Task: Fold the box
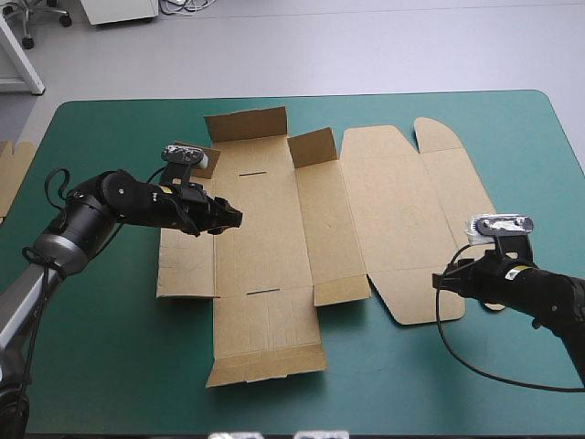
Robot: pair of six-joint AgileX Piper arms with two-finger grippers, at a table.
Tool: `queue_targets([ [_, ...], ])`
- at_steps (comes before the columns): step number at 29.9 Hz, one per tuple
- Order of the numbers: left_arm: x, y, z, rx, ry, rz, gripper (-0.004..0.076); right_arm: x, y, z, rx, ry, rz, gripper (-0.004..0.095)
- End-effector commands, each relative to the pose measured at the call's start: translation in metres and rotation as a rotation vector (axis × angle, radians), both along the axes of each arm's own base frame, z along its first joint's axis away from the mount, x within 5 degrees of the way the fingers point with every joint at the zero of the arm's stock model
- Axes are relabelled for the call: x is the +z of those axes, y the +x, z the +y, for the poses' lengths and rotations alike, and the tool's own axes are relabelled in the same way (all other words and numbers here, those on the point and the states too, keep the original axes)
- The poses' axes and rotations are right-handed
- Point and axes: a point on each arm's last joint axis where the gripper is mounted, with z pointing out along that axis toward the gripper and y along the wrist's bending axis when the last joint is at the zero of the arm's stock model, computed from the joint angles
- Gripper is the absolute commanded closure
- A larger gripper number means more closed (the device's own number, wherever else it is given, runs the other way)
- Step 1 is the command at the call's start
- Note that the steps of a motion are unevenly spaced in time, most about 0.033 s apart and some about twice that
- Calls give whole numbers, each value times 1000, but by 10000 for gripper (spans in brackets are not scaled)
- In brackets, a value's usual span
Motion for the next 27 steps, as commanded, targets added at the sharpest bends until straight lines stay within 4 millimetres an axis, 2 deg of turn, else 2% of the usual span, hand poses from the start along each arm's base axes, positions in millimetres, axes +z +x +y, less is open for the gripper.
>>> queue_targets([
  [1, 23, -2, -3, 20, -65, -82, 384, 12, 7, -1, -24, 17, -80, 549],
  [7, 23, -2, -3, 15, -61, -81, 384, 1, 28, 8, 18, 110, -21, 470],
  [12, 21, -2, 1, 18, -5, -87, 384, 6, 39, 9, 33, 106, -32, 470],
  [15, 22, 0, 11, 49, -8, -84, 372, 11, 42, 9, 36, 105, -40, 470],
  [20, 21, 5, 52, 150, 0, -24, 299, 17, 44, 9, 48, 97, -55, 470],
  [23, 20, 6, 82, 229, -7, 12, 297, 19, 44, 9, 51, 98, -57, 470],
  [27, 17, 3, 113, 313, -8, 55, 297, 19, 44, 10, 55, 99, -50, 470],
])
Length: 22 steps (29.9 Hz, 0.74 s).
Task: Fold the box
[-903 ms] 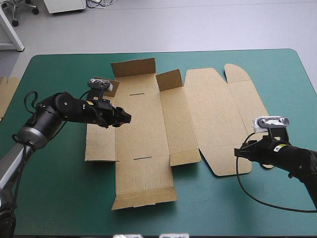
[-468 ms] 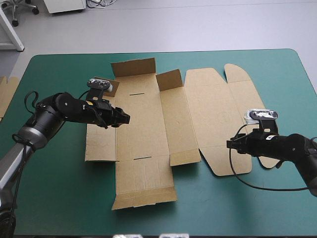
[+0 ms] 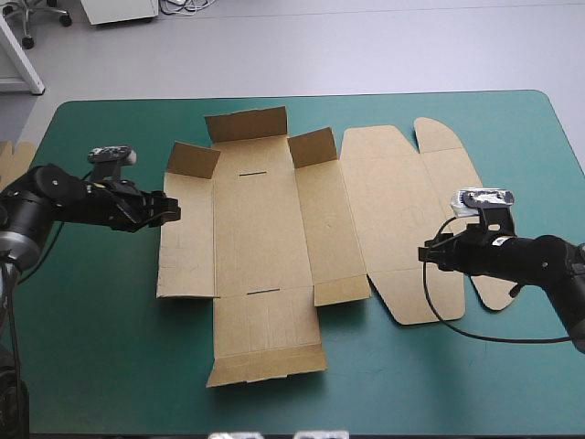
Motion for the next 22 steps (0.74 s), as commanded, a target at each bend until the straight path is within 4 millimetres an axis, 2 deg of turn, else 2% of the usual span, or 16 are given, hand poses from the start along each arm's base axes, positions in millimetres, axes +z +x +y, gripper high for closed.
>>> queue_targets([
  [1, 16, -8, 23, 74, -22, -34, 297, 15, 3, -1, -11, 11, -63, 470],
  [4, -3, -17, 48, 151, -40, 26, 297, 14, 3, -1, -9, 12, -59, 470],
  [6, -20, -25, 58, 178, -87, 64, 297, 14, 3, -1, -6, 8, -61, 470],
  [9, -44, -36, 58, 166, -199, 72, 297, 14, 2, -1, 0, 5, -57, 470],
  [12, -62, -41, 57, 194, -236, 59, 297, 13, 1, -1, 10, 7, -41, 470],
  [17, -74, -46, 48, 168, -322, 40, 297, 13, 0, 0, 14, 5, -34, 470],
  [22, -85, -50, 48, 185, -311, 64, 297, 12, 0, 0, 19, 6, -26, 470],
])
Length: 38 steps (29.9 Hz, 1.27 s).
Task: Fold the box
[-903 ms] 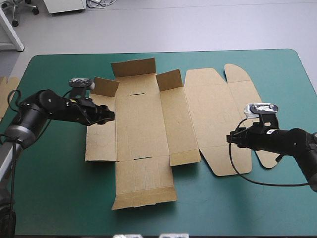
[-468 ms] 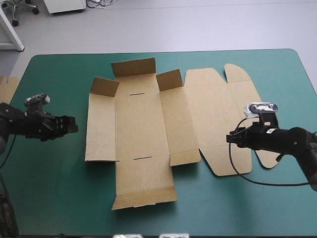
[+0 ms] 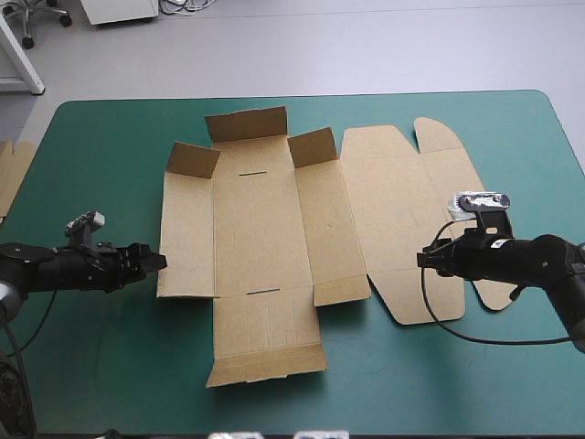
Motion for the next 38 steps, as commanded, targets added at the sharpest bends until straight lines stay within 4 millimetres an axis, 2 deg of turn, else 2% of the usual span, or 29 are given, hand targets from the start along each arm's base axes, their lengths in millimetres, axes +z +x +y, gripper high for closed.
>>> queue_targets([
  [1, 10, 2, -1, 35, -26, -57, 297, 14, 3, -2, -15, 13, -62, 470],
  [13, -17, 19, -5, 4, -201, -17, 297, 14, 3, -1, -15, 13, -62, 470],
  [20, -21, 25, -33, -87, -190, -5, 297, 14, 3, -2, -17, 13, -65, 471],
  [25, -24, 28, -40, -73, -154, -5, 302, 15, 3, -2, -18, 13, -67, 471],
  [30, -22, 30, -40, -56, -162, -10, 365, 15, 3, -2, -18, 13, -67, 471],
  [35, -22, 37, -35, 37, -147, -35, 496, 14, 3, -2, -16, 13, -64, 471],
  [38, -20, 39, -35, 40, -147, -45, 546, 14, 3, -2, -16, 13, -64, 471],
])
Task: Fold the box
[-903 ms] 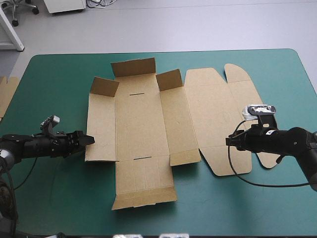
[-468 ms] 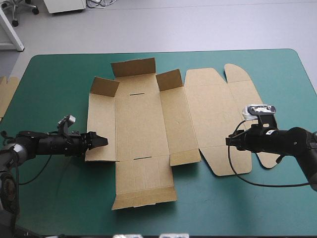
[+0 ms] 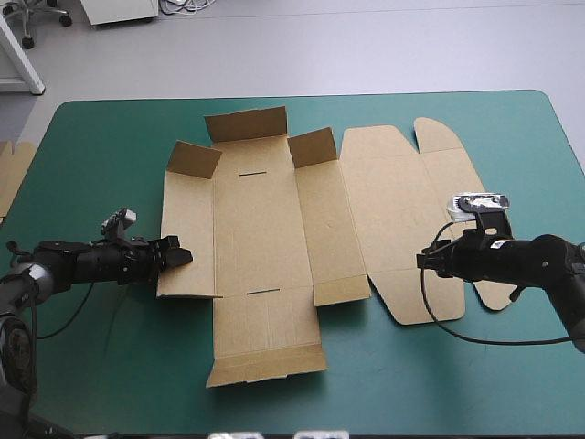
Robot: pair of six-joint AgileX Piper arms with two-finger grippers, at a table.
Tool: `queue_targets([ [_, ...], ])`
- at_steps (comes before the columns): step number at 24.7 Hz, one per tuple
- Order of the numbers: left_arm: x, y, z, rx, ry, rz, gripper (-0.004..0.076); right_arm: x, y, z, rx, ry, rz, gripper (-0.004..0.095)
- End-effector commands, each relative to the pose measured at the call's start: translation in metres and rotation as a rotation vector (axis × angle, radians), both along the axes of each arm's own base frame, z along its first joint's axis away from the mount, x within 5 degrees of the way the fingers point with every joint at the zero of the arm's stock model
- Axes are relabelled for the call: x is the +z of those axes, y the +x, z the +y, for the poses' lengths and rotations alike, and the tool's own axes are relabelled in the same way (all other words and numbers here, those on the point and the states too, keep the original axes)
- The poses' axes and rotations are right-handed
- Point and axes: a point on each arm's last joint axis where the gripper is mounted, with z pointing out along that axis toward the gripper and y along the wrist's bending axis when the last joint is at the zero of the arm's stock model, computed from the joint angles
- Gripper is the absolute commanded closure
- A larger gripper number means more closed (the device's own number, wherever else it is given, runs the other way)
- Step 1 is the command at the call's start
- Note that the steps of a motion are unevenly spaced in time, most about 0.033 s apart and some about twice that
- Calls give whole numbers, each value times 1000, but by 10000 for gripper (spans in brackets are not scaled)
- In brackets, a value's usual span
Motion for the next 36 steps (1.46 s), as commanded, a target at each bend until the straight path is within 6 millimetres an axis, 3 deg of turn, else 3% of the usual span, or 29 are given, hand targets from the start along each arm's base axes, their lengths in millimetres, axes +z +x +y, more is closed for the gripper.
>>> queue_targets([
  [1, 19, 6, -6, 12, -42, -64, 561, 15, 4, -2, -21, 12, -74, 471],
  [4, 16, 6, -16, -48, -22, -49, 634, 15, 4, -2, -21, 12, -74, 471],
  [6, 14, 7, -21, -72, -11, -47, 736, 15, 4, -2, -21, 12, -74, 471],
  [12, 57, 31, -19, -202, 35, -161, 734, 32, 8, -3, -5, -23, -121, 471],
  [16, 87, 40, -21, -365, 206, -152, 734, 50, 12, -5, -14, -42, -170, 471],
  [19, 110, 48, -27, -446, 249, -200, 734, 50, 11, -5, -8, -46, -163, 471],
  [27, 141, 67, -49, -628, 456, -288, 734, 49, 11, -9, -26, -91, -151, 471],
  [36, 183, 105, -71, -755, 721, -473, 733, 48, 11, -9, -26, -86, -141, 471],
])
